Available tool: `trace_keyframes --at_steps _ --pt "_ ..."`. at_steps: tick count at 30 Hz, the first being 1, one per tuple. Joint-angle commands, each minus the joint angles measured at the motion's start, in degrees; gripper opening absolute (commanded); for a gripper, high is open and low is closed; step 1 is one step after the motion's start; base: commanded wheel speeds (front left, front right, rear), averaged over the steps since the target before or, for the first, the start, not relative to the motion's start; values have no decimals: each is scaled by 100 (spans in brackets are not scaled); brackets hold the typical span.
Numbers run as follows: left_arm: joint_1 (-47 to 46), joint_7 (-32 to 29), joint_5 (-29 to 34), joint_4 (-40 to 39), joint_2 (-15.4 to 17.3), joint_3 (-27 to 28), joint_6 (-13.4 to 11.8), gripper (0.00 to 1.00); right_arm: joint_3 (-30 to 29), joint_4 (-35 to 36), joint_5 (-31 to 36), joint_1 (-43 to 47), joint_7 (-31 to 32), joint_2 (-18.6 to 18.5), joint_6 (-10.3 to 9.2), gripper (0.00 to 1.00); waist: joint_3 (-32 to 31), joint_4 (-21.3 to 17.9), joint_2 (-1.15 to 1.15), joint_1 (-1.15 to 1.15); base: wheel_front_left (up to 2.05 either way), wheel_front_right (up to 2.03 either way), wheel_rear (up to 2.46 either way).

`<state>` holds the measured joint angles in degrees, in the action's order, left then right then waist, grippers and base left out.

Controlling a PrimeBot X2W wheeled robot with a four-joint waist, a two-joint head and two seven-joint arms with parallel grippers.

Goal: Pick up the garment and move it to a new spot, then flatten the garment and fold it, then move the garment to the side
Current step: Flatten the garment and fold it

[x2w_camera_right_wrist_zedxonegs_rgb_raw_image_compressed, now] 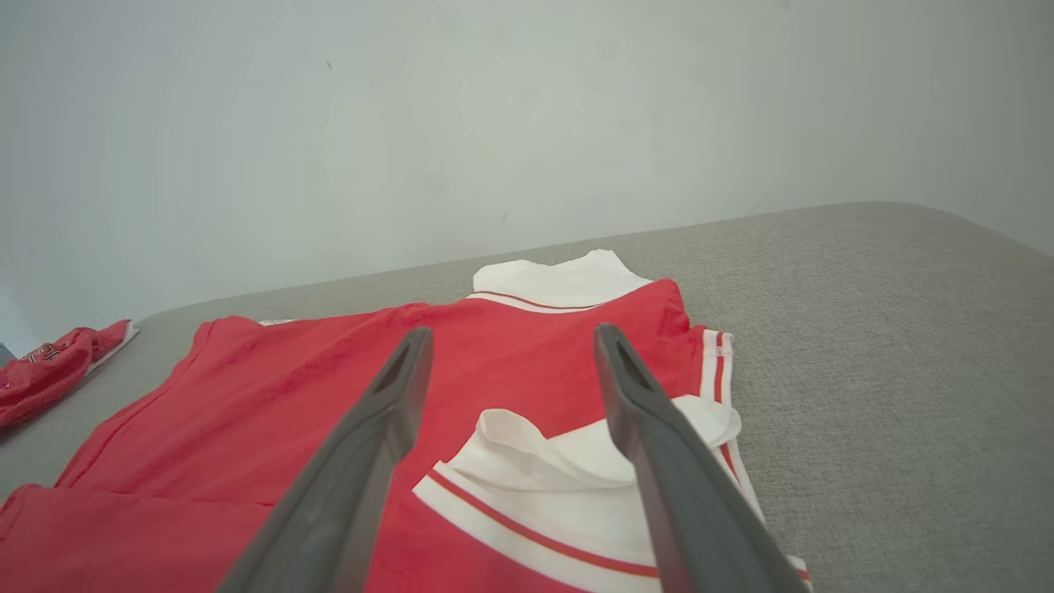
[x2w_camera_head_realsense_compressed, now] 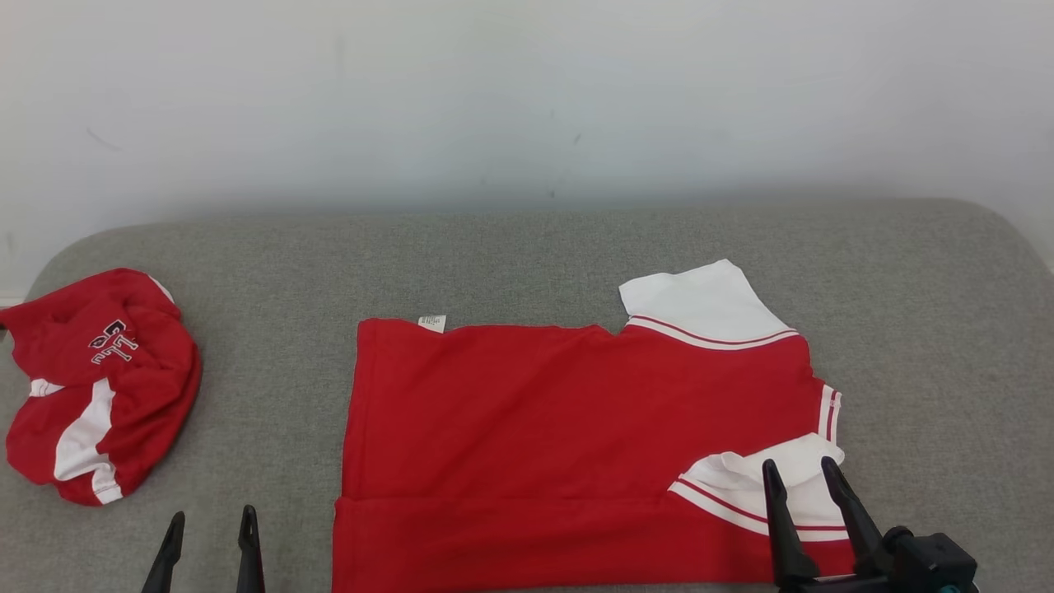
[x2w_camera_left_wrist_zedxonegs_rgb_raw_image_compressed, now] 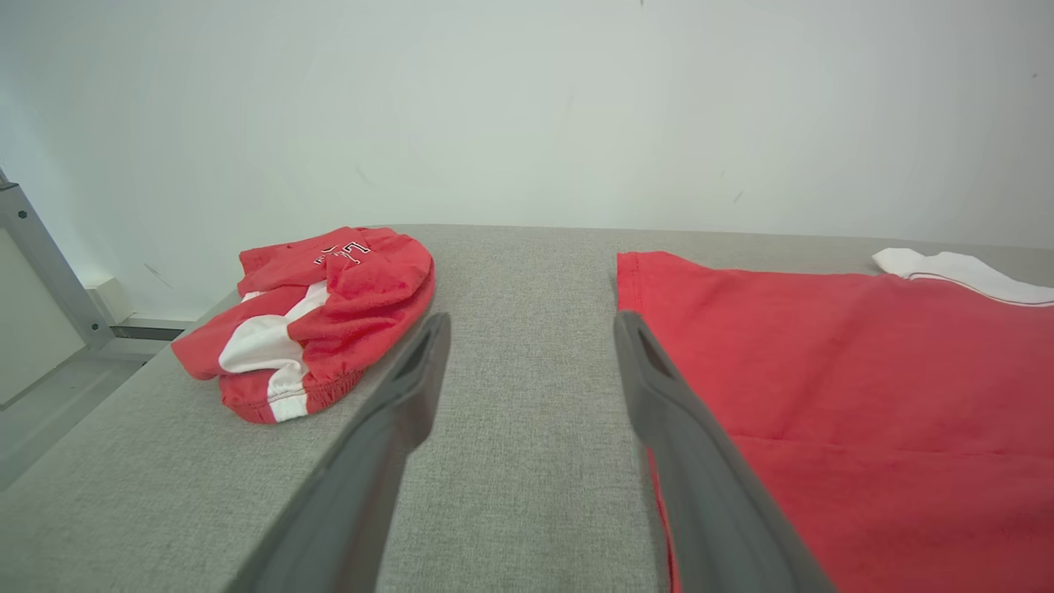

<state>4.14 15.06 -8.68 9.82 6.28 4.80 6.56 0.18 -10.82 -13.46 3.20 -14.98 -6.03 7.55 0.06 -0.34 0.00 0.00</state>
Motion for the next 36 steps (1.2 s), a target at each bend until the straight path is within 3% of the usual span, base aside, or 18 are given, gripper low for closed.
trace_keyframes --at_steps 1,16,22,30,36 --pt "50 16 50 11 -27 33 14 100 32 6 54 -43 -24 25 -14 100 -4 14 0 0 0 0 0" --pt "100 16 147 67 -117 131 58 100 36 -143 130 -121 -26 45 -14 100 -19 25 0 0 0 0 0" --pt "-301 17 17 153 8 115 86 100 178 -482 174 -649 -26 -101 -14 100 166 -65 0 0 0 0 0" --pt "-1622 17 -429 585 574 -458 86 100 105 -1320 207 -2090 109 -206 -14 100 779 -90 0 0 0 0 0" --pt "-2858 -110 -1167 1199 1290 -1207 88 100 101 -1934 300 -3463 271 -370 -14 100 1419 -202 0 0 0 0 0"
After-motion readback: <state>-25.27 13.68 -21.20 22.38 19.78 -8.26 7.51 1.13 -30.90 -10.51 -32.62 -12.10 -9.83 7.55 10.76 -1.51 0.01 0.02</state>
